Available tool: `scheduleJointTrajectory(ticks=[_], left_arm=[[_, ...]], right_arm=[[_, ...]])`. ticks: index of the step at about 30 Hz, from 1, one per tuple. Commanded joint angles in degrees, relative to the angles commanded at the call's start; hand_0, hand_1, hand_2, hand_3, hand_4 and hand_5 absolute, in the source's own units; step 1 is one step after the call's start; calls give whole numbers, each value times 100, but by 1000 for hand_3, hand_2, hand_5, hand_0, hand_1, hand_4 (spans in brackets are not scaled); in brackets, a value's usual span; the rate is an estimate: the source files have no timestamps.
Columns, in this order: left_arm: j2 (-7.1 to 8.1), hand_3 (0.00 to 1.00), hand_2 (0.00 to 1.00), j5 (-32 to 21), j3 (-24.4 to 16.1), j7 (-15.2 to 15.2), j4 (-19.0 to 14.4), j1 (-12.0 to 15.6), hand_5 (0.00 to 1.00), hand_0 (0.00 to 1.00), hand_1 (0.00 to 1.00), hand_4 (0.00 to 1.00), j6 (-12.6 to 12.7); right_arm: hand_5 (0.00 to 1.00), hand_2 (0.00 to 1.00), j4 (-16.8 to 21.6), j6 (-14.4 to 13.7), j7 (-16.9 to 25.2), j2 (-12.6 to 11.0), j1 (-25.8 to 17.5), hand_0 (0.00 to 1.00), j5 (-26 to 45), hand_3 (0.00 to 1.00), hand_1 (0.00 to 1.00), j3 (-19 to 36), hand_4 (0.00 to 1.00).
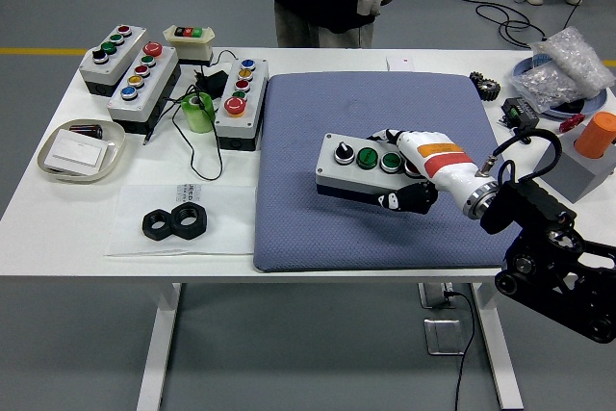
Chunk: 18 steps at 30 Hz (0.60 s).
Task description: Pick up the button,place it on the desk,press the button,press the button
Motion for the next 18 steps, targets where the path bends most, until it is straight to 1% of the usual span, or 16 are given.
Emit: scheduleJointTrajectory(ticks=[4,7,8,13,14,18], left_arm=[[-2,764,844,39,-19,15,-4,8,998,738,774,526,-2],[-4,764,844,155,-82,48,-3,26,998,738,774,526,-16],[-4,763,844,184,-99,55,-3,33,998,738,774,525,-19],[-8,763,844,227,-128,65,0,49,998,738,774,525,-20],[-9,763,844,231,-132,66,1,53,998,738,774,527,-21],[-9,763,844,266,-161,79,4,60,998,738,774,527,-25]], right_arm=[[77,372,-121,146,127,84,37,330,9,555,247,-102,720],[77,372,-258,361,173,172,-9,330,-93,555,247,-70,720],[87,421,-297,442,189,192,-28,389,-159,665,326,-55,727],[87,421,-408,669,220,223,-68,389,-360,665,326,3,727],[89,731,-418,699,224,223,-93,611,-431,998,596,64,818],[89,731,-388,722,265,202,-116,611,-624,998,596,176,818]])
